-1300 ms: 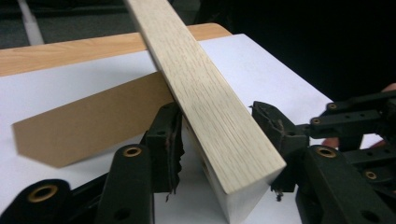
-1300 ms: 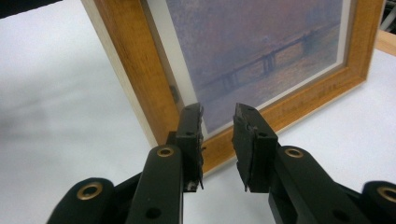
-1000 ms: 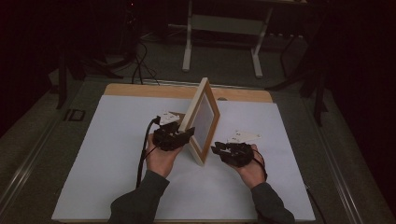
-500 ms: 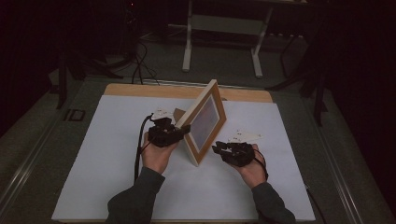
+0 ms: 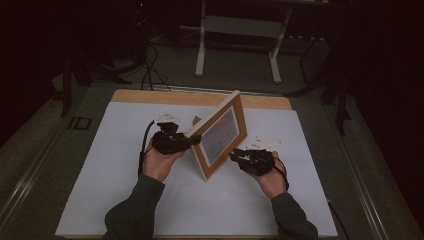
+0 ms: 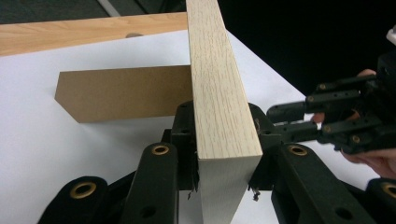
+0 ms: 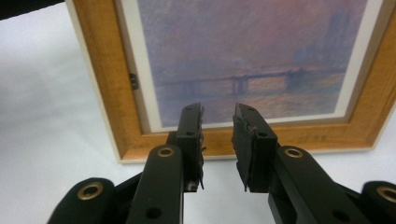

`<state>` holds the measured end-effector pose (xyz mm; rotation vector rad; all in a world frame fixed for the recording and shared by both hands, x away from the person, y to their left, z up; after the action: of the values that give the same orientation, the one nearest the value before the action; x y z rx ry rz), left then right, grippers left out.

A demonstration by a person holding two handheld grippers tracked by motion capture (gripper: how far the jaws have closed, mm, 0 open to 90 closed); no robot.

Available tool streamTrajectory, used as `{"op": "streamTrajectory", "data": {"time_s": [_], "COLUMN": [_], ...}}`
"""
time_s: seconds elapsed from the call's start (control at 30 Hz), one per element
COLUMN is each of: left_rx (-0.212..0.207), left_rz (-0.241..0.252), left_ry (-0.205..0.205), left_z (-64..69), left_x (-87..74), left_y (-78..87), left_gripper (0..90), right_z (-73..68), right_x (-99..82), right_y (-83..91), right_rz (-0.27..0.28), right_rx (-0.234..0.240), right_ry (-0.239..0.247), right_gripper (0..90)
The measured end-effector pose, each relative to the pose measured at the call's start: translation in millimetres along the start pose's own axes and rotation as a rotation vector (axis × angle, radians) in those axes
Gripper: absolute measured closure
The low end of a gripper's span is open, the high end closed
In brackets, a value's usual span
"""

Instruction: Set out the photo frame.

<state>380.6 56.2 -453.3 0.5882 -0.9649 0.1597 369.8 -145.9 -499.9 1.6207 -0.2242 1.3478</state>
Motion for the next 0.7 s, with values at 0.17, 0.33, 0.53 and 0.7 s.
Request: {"op": "streamTrajectory", "data": {"time_s": [0.17,0.33,0.53,0.7], "left_rx": [-0.028,-0.075,-0.099,-0.122], "left_rz": [-0.016,-0.029,-0.036,-0.037], "left_ry": [-0.015,-0.026,-0.030,-0.040], "left_z": [-0.1,-0.1,-1.2,-3.0], "left_x": [-0.3,-1.1,-1.7,-1.4], "left_y": [2.3,4.2,5.6,5.8], "left_gripper": [71.0,71.3,71.4,71.3], "right_z": [6.7,12.2,18.5,27.9], "right_x": [5.4,8.0,9.1,12.0], "right_y": [2.9,5.5,5.8,4.6], "right_rz": [0.008,0.016,0.016,0.022], "right_rx": [-0.013,-0.031,-0.047,-0.074], "right_ry": [0.000,-0.004,-0.010,-0.025], "right_gripper": [72.3,72.4,72.4,71.2]}}
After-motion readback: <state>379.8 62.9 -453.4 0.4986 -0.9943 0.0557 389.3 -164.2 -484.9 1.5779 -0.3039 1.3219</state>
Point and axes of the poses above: each handheld gripper's, and its own axes: y roughly backward along the jaws, x roughly out of its top, z roughly to its right, the point moved 7 cm from there along -y, roughly forward along the jaws, and after that the axes turned 11 degrees about -x, right-handed, at the moved point
